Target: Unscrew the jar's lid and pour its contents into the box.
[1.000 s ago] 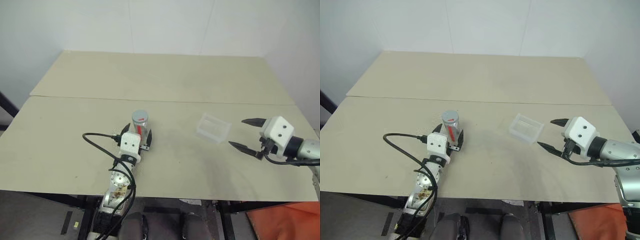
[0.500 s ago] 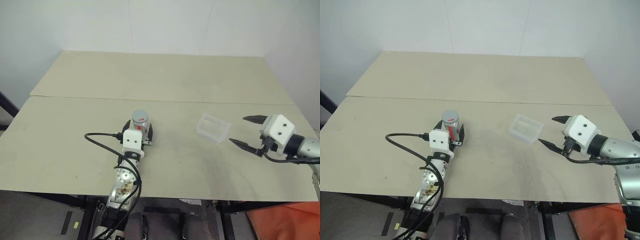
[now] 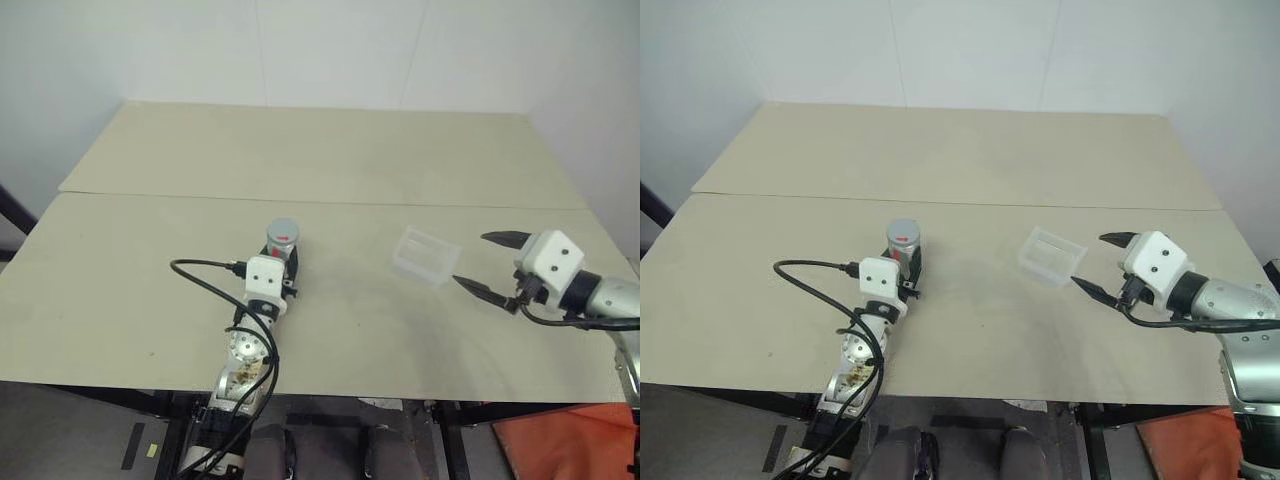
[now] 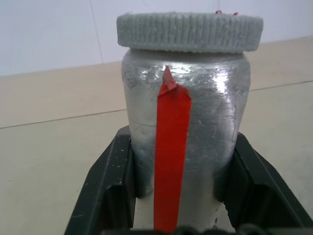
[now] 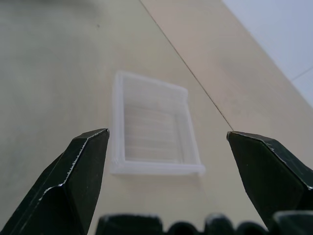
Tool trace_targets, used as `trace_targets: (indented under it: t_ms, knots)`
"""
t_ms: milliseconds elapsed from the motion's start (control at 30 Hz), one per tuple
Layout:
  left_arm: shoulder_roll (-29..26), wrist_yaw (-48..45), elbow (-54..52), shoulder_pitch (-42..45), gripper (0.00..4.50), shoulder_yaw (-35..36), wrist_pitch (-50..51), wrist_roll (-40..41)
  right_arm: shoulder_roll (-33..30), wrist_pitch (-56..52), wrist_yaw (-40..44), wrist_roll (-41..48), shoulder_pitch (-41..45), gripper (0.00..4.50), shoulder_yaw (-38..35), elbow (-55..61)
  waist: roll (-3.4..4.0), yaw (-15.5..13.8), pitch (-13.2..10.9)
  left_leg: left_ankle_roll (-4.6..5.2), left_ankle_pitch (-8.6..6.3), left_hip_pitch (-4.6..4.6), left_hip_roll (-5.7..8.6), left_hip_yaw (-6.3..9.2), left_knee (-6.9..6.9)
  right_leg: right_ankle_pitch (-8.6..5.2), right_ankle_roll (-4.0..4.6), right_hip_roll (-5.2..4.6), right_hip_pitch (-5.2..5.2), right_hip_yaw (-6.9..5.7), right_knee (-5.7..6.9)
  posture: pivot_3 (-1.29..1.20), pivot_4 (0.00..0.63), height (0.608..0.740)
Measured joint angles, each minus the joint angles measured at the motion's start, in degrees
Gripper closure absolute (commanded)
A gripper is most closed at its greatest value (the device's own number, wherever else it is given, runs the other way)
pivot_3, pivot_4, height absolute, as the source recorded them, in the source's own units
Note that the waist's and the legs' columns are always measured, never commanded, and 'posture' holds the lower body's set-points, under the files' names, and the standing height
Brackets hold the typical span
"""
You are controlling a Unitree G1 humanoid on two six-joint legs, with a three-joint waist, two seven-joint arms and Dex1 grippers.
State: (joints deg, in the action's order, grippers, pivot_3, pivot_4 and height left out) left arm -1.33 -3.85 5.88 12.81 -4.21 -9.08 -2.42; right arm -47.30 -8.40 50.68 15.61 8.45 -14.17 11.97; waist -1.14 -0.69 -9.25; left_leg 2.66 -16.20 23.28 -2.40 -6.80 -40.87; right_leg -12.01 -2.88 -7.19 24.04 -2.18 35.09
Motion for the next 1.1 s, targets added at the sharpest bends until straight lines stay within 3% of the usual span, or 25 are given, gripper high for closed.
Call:
trace_targets:
  t_ms: [133,267,433,633,1100]
  knots:
    - [-1.8,-8.7,-6.7,1.2,2.57,0.7,5.1,9.5,6.7,-8.1,-3.8,7.5,3.6,0.0,1.0,4.6,0.01,0.1,0.0,-0.04,0.03,0.01,-0.05,0.03,-0.02,0.0,0.0,0.0,0.01,-0.02,0.04,0.0,0.15,0.74]
    - [-5.3,-15.2,-8.6,3.9,2.57,-0.5,11.2,12.8,13.1,-16.0,-9.7,12.4,6.1,0.0,4.2,10.5,0.03,0.0,0.0,-0.04,0.02,0.05,0.01,0.06,-0.04,0.0,0.0,0.0,0.0,-0.05,0.04,0.0,0.15,0.74]
    - [-8.1,-20.7,-5.4,7.3,2.57,-3.7,12.6,11.4,18.4,-24.6,-18.7,13.9,9.2,0.0,8.8,15.8,0.03,-0.1,0.0,-0.04,0.03,0.1,0.05,0.06,-0.05,0.0,0.0,0.0,0.02,-0.08,0.03,0.0,0.15,0.74]
    - [-6.6,-21.8,0.0,10.0,2.57,-6.0,8.7,8.5,23.7,-26.8,-25.8,12.0,10.4,0.0,13.6,19.0,0.04,0.0,0.0,-0.06,0.04,0.14,0.06,0.05,-0.06,0.0,0.0,0.0,0.05,-0.1,0.03,0.0,0.15,0.74]
    - [-2.1,-20.9,1.8,10.2,2.57,-7.0,5.0,6.5,28.5,-26.7,-28.3,9.5,13.4,0.0,16.4,16.1,0.04,0.0,0.0,-0.03,0.04,0.18,0.06,0.07,-0.05,0.0,0.0,0.0,0.06,-0.12,0.02,0.0,0.15,0.74]
